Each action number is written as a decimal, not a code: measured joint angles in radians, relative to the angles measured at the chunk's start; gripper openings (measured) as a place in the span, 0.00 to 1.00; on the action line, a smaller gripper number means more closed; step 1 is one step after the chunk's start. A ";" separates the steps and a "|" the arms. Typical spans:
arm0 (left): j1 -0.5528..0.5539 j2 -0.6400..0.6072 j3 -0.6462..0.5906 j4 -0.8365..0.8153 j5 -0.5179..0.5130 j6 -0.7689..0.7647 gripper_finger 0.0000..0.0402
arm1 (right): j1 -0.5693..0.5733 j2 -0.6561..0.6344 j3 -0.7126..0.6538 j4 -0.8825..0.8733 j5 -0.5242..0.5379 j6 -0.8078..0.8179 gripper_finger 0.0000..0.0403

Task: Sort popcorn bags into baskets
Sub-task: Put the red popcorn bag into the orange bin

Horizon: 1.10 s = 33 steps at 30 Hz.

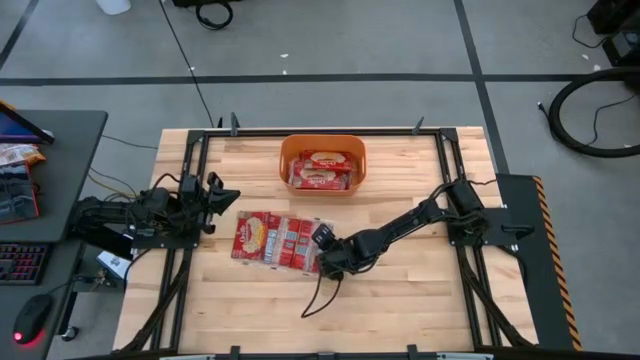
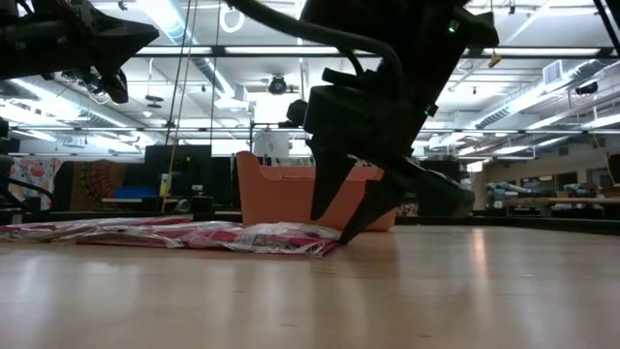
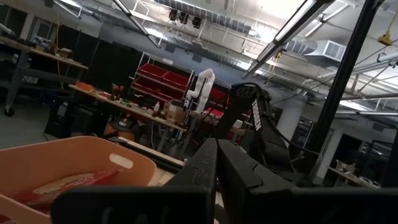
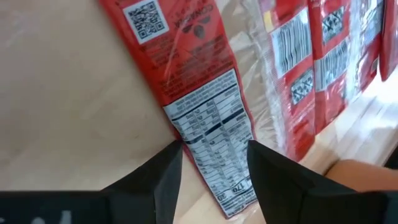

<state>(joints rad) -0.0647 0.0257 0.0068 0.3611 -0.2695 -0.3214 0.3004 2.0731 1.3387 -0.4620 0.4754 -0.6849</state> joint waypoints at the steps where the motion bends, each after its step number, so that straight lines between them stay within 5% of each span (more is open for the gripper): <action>1: 0.000 0.000 0.000 0.000 0.000 0.000 0.04 | 0.000 0.000 0.006 -0.006 0.003 -0.020 0.46; 19: 0.000 0.000 0.000 0.000 0.000 -0.001 0.04 | -0.041 -0.003 -0.004 0.033 -0.166 -0.544 0.33; 26: 0.000 0.000 0.000 0.000 0.000 -0.001 0.04 | -0.043 -0.001 -0.005 0.021 -0.180 -0.462 0.05; 33: 0.000 0.000 0.000 0.000 0.000 -0.001 0.04 | -0.019 0.006 0.051 -0.056 0.011 -0.387 0.02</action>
<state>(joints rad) -0.0647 0.0257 0.0067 0.3614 -0.2691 -0.3225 0.2812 2.0796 1.3902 -0.5178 0.4862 -1.0714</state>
